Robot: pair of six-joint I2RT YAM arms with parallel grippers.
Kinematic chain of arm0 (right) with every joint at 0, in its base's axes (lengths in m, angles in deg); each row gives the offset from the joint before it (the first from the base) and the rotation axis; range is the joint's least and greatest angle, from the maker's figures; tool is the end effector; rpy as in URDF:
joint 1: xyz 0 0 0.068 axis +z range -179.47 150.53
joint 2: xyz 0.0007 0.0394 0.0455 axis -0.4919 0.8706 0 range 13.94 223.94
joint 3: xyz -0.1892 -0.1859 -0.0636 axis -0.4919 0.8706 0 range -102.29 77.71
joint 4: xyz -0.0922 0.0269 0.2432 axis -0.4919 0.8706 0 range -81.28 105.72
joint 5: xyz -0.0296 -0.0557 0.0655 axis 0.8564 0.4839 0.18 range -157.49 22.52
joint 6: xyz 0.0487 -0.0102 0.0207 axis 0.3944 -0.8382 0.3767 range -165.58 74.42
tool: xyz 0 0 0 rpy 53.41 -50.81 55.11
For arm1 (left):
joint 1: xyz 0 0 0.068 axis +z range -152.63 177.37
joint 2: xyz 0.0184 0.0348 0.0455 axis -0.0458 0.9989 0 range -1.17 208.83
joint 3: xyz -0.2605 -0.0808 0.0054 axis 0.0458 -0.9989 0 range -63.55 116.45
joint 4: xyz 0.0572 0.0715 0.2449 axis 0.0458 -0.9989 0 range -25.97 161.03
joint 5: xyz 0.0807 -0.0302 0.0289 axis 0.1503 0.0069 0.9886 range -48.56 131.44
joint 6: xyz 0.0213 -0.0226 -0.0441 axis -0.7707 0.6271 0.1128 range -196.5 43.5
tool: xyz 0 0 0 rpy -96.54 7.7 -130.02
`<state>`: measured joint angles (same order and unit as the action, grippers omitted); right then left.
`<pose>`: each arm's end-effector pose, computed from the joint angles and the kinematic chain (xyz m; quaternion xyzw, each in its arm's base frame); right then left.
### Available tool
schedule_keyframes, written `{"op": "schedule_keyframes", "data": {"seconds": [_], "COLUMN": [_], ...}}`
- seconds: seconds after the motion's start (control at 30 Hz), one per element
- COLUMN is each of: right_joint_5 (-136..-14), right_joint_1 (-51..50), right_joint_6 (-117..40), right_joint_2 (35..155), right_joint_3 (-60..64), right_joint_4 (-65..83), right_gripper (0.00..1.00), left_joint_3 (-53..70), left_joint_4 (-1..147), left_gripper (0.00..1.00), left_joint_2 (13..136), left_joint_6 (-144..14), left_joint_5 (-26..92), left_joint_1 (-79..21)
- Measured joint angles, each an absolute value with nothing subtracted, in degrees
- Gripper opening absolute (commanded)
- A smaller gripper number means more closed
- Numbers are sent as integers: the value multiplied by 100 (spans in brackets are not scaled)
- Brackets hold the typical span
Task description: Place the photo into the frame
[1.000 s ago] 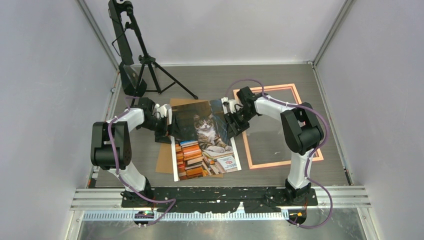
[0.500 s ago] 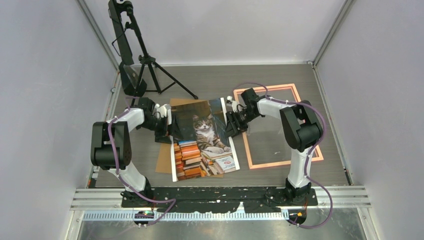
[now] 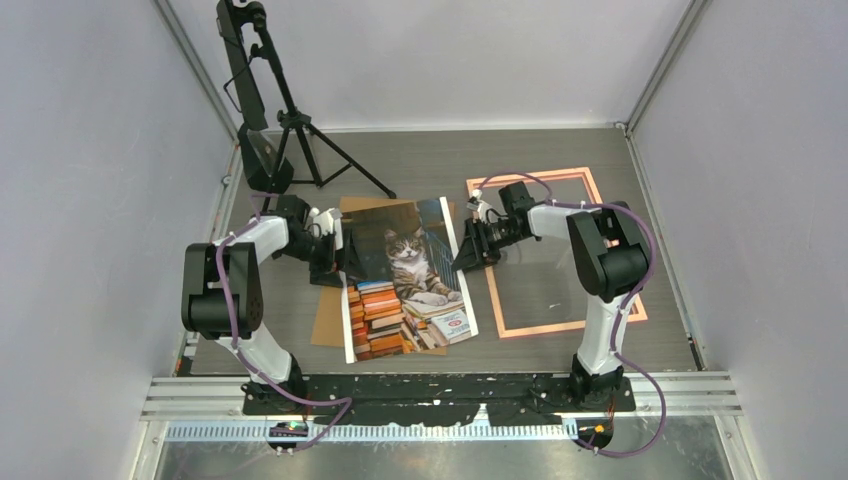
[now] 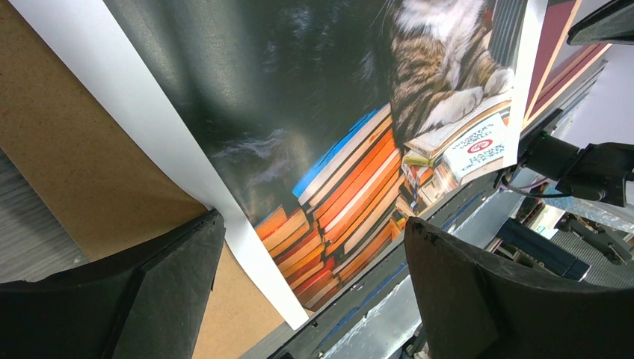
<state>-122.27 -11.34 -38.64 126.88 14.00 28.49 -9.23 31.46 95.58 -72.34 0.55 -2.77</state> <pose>0.3352 0.1403 0.1220 -0.1685 0.8607 0.4768 0.0598 0.2862 -0.0239 0.1548 -0.0084 0.9350 -0.3506 0.0522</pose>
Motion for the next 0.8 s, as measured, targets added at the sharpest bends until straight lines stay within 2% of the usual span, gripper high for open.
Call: {"op": "schedule_keyframes", "data": {"seconds": [0.37, 0.8], "right_joint_5": [-12327, -11222], "right_joint_1": [-1232, -1164], "right_joint_6": [-4085, -4926], "right_joint_2": [12564, 12232], "right_joint_3": [1604, 1451], "right_joint_4": [2871, 4170], "right_gripper": [52, 59], "left_joint_3": [-923, -925], "left_joint_4": [3148, 3153], "left_gripper": [95, 96], "left_joint_2": [9555, 9555], "left_joint_6": [-7234, -7218], "left_joint_5": [49, 23], "left_joint_1": [-277, -279]}}
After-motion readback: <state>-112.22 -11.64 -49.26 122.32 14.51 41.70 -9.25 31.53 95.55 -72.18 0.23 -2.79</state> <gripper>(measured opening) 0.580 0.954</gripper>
